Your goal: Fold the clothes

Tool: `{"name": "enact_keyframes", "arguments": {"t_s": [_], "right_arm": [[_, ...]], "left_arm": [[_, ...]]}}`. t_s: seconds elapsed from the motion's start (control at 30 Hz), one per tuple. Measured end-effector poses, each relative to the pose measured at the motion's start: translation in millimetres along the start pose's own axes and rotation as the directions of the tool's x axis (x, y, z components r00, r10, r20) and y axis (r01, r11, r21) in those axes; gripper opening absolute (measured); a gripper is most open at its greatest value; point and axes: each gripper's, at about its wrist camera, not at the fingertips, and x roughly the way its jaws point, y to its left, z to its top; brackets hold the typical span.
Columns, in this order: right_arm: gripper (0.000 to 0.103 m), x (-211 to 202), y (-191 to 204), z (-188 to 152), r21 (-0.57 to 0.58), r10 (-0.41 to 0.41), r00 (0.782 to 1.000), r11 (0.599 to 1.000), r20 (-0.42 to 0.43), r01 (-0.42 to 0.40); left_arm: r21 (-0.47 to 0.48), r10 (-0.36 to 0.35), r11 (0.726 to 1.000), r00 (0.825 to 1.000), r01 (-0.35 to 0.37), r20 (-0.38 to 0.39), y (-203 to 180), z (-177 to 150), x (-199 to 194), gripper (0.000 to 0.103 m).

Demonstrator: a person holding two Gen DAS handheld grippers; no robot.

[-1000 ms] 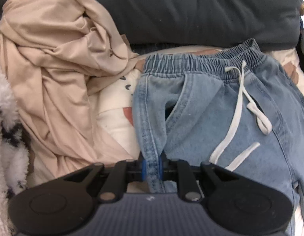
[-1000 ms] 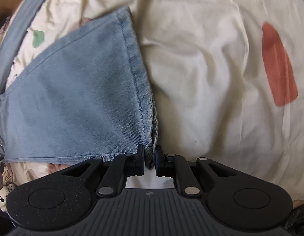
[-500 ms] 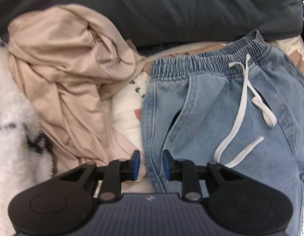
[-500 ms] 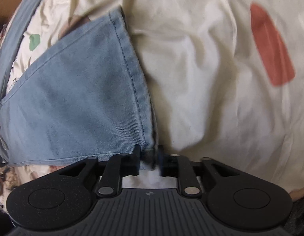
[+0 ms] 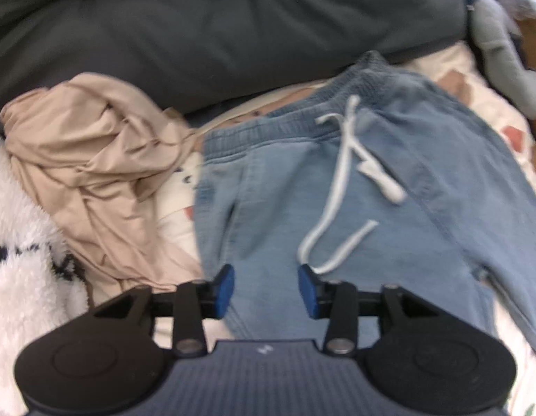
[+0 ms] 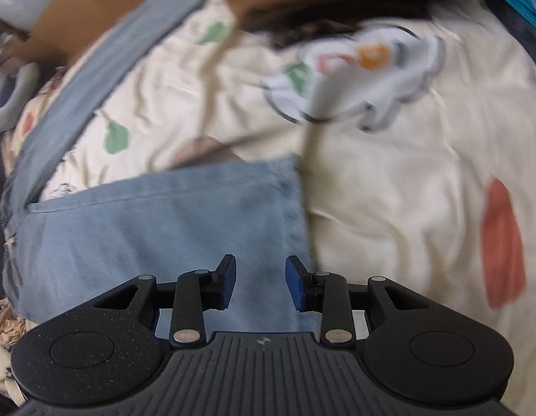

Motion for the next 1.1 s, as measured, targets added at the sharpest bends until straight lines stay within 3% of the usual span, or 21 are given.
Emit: {"name": "enact_keyframes", "arguments": {"t_s": [0.27,0.57,0.73,0.9,0.97,1.03,1.1], "right_arm": [[0.038,3.1,34.7,3.3,-0.132,0.071,0.997,0.989,-0.001,-0.071],[0.038,21.6,65.7,1.8,-0.209,0.059,0.998,0.976,0.034,-0.051],[0.037,31.8,82.5,1.3,-0.319,0.013,0.999,0.948,0.042,0.001],[0.037,49.4,83.8,5.1,-0.344,-0.045,0.999,0.938,0.021,0.050],[0.034,57.1,80.9,4.4,-0.365,-0.096,0.995,0.926,0.020,0.096],[0.021,60.1,75.7,2.1,-0.399,-0.135,0.990,0.906,0.038,0.139],[0.015,60.9,69.5,2.6,-0.405,-0.160,0.986,0.900,0.035,0.160]], "left_arm": [[0.068,-0.042,0.997,0.999,0.042,0.003,-21.9,-19.8,-34.8,0.053],[-0.006,-0.112,0.994,0.993,0.112,-0.045,-29.3,-56.8,-53.7,0.061],[0.027,-0.095,0.995,0.992,0.098,-0.088,-37.2,-75.8,-24.9,0.061],[0.041,-0.074,0.996,0.987,0.080,-0.144,-39.1,-88.6,12.4,0.061],[0.047,-0.070,0.996,0.986,0.078,-0.152,-41.4,-89.8,24.3,0.060],[0.055,-0.068,0.995,0.986,0.078,-0.155,-44.5,-89.2,36.5,0.060],[0.054,-0.061,0.996,0.985,0.070,-0.160,-47.0,-87.8,48.1,0.060]]}}
